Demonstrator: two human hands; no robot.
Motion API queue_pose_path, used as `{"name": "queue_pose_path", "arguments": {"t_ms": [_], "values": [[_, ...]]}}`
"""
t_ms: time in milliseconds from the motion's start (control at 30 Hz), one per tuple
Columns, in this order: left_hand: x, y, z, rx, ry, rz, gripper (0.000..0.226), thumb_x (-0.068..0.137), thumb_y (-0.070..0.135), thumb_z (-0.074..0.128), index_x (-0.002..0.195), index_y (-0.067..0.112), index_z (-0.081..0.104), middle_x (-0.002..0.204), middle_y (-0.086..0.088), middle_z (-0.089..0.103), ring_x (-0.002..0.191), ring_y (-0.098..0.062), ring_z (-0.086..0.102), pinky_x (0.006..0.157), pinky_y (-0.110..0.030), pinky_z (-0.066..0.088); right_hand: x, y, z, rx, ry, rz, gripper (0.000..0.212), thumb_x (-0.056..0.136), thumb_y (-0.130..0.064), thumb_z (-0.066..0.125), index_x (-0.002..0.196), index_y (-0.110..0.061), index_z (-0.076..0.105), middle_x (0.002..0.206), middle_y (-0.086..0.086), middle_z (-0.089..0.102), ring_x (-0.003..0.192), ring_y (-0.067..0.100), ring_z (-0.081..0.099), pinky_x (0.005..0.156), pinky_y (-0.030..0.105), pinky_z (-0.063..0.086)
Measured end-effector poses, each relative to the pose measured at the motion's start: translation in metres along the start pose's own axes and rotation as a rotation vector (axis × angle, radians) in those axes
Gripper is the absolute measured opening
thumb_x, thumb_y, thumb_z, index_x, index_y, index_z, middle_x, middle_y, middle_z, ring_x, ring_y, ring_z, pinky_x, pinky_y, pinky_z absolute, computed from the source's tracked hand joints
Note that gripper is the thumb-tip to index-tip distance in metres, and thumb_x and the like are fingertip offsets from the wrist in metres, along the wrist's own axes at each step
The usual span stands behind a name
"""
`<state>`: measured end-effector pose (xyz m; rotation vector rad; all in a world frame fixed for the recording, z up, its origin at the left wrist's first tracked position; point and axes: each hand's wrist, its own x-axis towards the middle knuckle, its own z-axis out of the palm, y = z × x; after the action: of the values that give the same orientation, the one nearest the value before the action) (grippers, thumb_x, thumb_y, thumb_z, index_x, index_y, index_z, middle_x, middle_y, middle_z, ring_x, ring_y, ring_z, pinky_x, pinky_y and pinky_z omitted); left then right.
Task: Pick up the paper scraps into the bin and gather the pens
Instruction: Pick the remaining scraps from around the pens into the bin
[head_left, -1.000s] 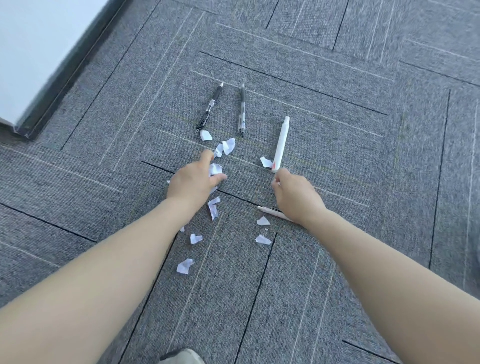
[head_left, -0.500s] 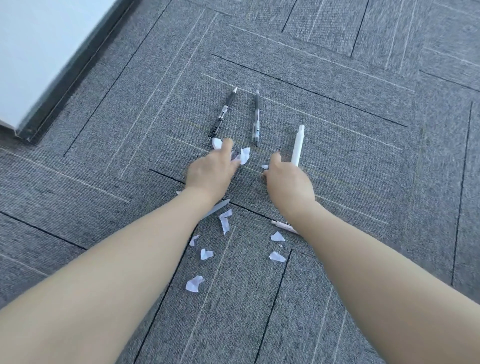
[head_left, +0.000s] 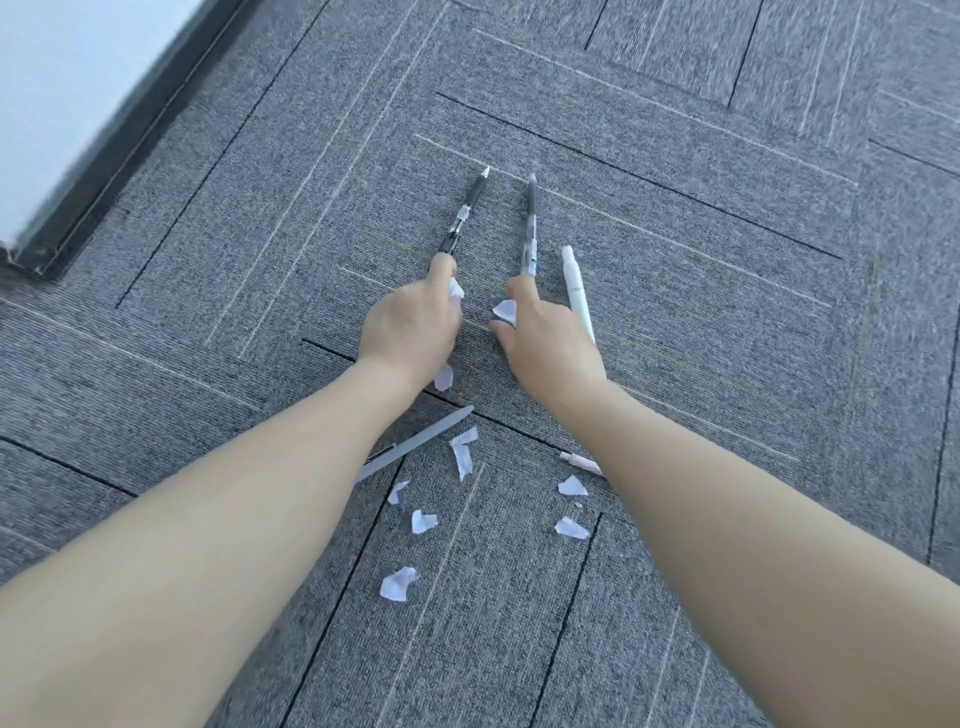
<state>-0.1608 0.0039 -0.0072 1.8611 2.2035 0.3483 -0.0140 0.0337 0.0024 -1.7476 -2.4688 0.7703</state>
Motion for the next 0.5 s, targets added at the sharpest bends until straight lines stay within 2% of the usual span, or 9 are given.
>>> {"name": "queue_pose_path", "arguments": {"t_ms": [100,167,233,333,400,467,500], "values": [[0.005,0.0,0.006,0.098,-0.031,0.05,0.024,0.1,0.031,0.04,0.108,0.009,0.044,0.084,-0.015,0.067,0.07,-0.036,0.064,0.05,-0.035,0.032,0.007,-0.003,-0.004,-0.044,-0.036,0.022,0.019,0.101,-0.025,0.046,0.113,-0.01,0.042,0.081,0.015,0.063,0.071,0.033,0.06,0.054,0.042,0.051],[0.006,0.001,0.007,0.151,-0.04,0.057,0.024,0.101,0.03,0.037,0.103,0.009,0.048,0.087,-0.015,0.066,0.074,-0.036,0.066,0.052,-0.035,0.033,0.009,-0.003,-0.008,-0.01,-0.05,0.049,0.016,0.101,-0.024,0.044,0.107,-0.009,0.046,0.084,0.014,0.064,0.072,0.032,0.061,0.056,0.04,0.051],[0.004,0.0,0.006,0.158,-0.047,0.052,0.024,0.101,0.026,0.034,0.1,0.008,0.049,0.085,-0.014,0.065,0.07,-0.034,0.064,0.052,-0.034,0.034,0.005,0.001,-0.014,0.123,0.008,0.113,0.02,0.101,-0.026,0.04,0.101,-0.008,0.05,0.081,0.011,0.063,0.066,0.028,0.057,0.055,0.037,0.047],[-0.001,-0.004,0.003,0.041,-0.029,0.014,0.021,0.1,0.025,0.036,0.097,0.006,0.045,0.072,-0.011,0.058,0.058,-0.028,0.049,0.049,-0.032,0.03,-0.009,0.016,-0.028,0.305,0.14,0.224,0.023,0.1,-0.026,0.038,0.088,-0.01,0.049,0.074,0.01,0.061,0.062,0.028,0.059,0.051,0.036,0.045],[-0.004,-0.003,0.002,0.031,-0.008,-0.002,0.024,0.1,0.03,0.038,0.106,0.007,0.041,0.068,-0.006,0.052,0.055,-0.026,0.046,0.046,-0.031,0.029,-0.018,0.025,-0.03,0.269,0.109,0.239,0.017,0.1,-0.025,0.04,0.091,-0.012,0.046,0.074,0.008,0.059,0.065,0.029,0.06,0.051,0.036,0.046],[-0.003,0.002,0.0,0.057,-0.039,-0.006,0.029,0.1,0.034,0.04,0.115,0.01,0.039,0.07,-0.003,0.051,0.056,-0.026,0.047,0.047,-0.031,0.032,-0.023,0.026,-0.027,0.186,0.026,0.186,0.008,0.099,-0.021,0.043,0.103,-0.015,0.043,0.076,0.009,0.059,0.063,0.029,0.06,0.052,0.037,0.048],[0.0,0.003,0.0,0.077,-0.065,0.0,0.028,0.1,0.035,0.039,0.114,0.01,0.039,0.071,-0.003,0.051,0.057,-0.026,0.047,0.049,-0.032,0.034,-0.024,0.024,-0.024,0.154,-0.004,0.156,0.011,0.099,-0.021,0.045,0.108,-0.016,0.042,0.077,0.01,0.06,0.063,0.029,0.06,0.053,0.038,0.05]]}}
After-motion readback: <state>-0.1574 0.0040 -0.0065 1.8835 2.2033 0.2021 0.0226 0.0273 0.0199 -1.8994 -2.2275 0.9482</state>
